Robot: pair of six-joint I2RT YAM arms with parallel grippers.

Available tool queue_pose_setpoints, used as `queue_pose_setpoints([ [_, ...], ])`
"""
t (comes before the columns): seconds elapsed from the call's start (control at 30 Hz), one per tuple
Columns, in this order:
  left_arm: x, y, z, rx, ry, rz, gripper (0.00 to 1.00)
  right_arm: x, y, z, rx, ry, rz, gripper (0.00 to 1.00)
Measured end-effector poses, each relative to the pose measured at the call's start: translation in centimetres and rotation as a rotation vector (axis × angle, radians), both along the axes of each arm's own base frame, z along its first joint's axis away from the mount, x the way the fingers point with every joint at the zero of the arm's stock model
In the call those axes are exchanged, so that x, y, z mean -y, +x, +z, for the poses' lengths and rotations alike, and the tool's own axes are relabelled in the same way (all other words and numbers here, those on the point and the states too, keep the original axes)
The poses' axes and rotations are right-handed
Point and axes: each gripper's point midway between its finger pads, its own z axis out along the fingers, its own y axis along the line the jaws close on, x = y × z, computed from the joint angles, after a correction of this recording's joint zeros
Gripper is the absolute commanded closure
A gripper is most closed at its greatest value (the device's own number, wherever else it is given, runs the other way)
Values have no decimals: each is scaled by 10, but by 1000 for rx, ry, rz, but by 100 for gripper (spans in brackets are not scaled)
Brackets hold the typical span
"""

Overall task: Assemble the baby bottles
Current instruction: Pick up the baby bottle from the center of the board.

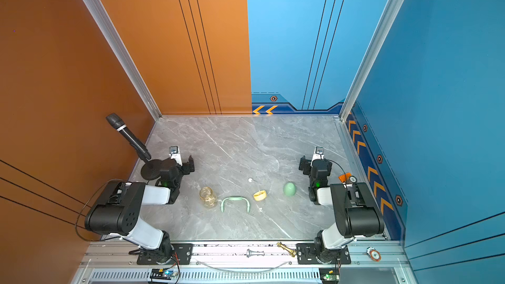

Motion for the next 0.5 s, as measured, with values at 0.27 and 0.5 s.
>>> queue_pose_setpoints([
  [0.27, 0, 0, 0, 0, 0, 0, 2, -2, 1, -1, -7, -1, 14, 0],
  [0.5, 0, 0, 0, 0, 0, 0, 3, -3, 0, -2, -13, 2, 23, 0],
])
